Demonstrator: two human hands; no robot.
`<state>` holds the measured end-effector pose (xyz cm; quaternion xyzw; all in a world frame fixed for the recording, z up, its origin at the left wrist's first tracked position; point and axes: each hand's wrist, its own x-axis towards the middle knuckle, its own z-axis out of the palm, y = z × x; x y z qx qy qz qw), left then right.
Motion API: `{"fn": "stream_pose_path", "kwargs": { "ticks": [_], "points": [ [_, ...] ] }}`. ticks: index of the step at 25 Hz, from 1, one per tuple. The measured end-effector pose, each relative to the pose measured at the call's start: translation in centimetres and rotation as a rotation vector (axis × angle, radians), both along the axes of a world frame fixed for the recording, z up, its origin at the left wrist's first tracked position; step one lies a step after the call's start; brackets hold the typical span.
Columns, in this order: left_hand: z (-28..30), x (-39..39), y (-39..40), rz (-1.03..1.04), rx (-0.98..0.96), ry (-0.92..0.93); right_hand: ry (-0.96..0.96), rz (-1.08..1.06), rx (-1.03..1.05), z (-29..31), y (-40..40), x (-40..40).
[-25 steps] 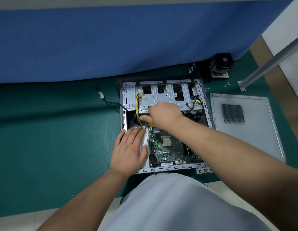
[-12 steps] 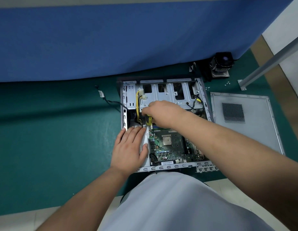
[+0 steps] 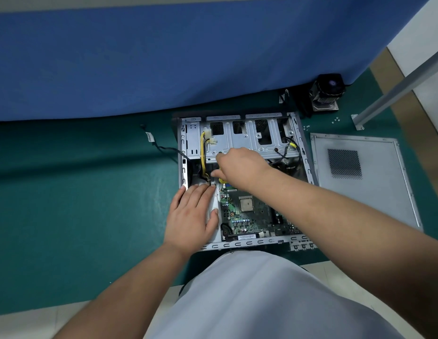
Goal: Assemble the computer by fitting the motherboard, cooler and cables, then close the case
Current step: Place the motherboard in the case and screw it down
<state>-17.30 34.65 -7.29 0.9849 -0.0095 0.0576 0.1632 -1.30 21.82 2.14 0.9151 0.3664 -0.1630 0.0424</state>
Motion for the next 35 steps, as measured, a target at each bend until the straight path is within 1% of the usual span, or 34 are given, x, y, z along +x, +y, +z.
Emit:
{"fn": "stream_pose_path", "kwargs": {
  "ticks": [3, 6, 11, 13, 15, 16, 17, 18, 20, 21, 22, 23, 25, 29, 30, 31, 33, 34, 35],
  "points": [
    [0.0, 0.1, 0.0, 0.005, 0.006, -0.002, -0.082, -0.066, -0.054, -1.2, 1.0, -0.2],
    [0.3, 0.1, 0.0, -0.005, 0.015, 0.015, -0.106, -0.121, 0.003, -2.1, 1.1, -0.4],
    [1.2, 0.0, -0.3, 0.003, 0.018, 0.084, 0.105, -0.274, 0.134, -2.2, -1.9, 0.0],
    [1.8, 0.5, -0.6, 0.036, -0.072, 0.131, 0.162, -0.409, 0.257, -1.3, -4.9, 0.2],
    [2.6, 1.1, -1.8, 0.036, -0.219, 0.147, 0.276, -0.583, 0.476, -0.1, -8.5, -0.4],
    [3.1, 1.7, -2.9, 0.034, -0.324, 0.170, 0.355, -0.666, 0.594, 0.5, -10.4, -0.8],
    [3.7, 2.6, -4.4, 0.068, -0.476, 0.233, 0.445, -0.746, 0.703, 1.0, -12.2, -1.4],
    [4.4, 3.7, -6.1, 0.153, -0.687, 0.332, 0.537, -0.825, 0.799, 1.3, -13.8, -2.0],
    [5.9, 6.4, -9.5, 0.367, -1.189, 0.532, 0.707, -0.948, 0.946, 1.3, -16.4, -3.2],
    [6.5, 7.9, -11.1, 0.426, -1.360, 0.583, 0.766, -0.986, 0.997, 1.1, -17.5, -3.7],
    [6.8, 9.3, -12.4, 0.443, -1.433, 0.595, 0.808, -1.010, 1.028, 0.8, -18.4, -4.2],
    [7.3, 10.5, -13.6, 0.430, -1.448, 0.592, 0.834, -1.025, 1.045, 0.5, -19.1, -4.4],
    [8.3, 12.8, -16.2, 0.347, -1.384, 0.565, 0.847, -1.047, 1.053, -0.2, -20.4, -4.0],
    [9.3, 17.4, -21.1, -0.011, -1.048, 0.490, 0.782, -1.143, 0.981, -2.3, -22.7, -0.6],
    [9.0, 18.7, -21.4, -0.082, -0.927, 0.457, 0.770, -1.186, 0.967, -2.9, -23.4, 0.5],
    [8.5, 20.1, -21.3, -0.122, -0.764, 0.391, 0.761, -1.224, 0.967, -3.6, -24.5, 1.7],
    [7.1, 22.5, -19.0, -0.117, -0.361, 0.235, 0.767, -1.308, 0.995, -4.8, -26.8, 4.0],
    [6.3, 23.4, -17.3, -0.101, -0.192, 0.193, 0.767, -1.338, 0.998, -5.3, -27.9, 5.3],
    [5.5, 24.2, -15.4, -0.093, -0.050, 0.206, 0.758, -1.354, 0.980, -5.9, -29.1, 6.6]
  ]
}}
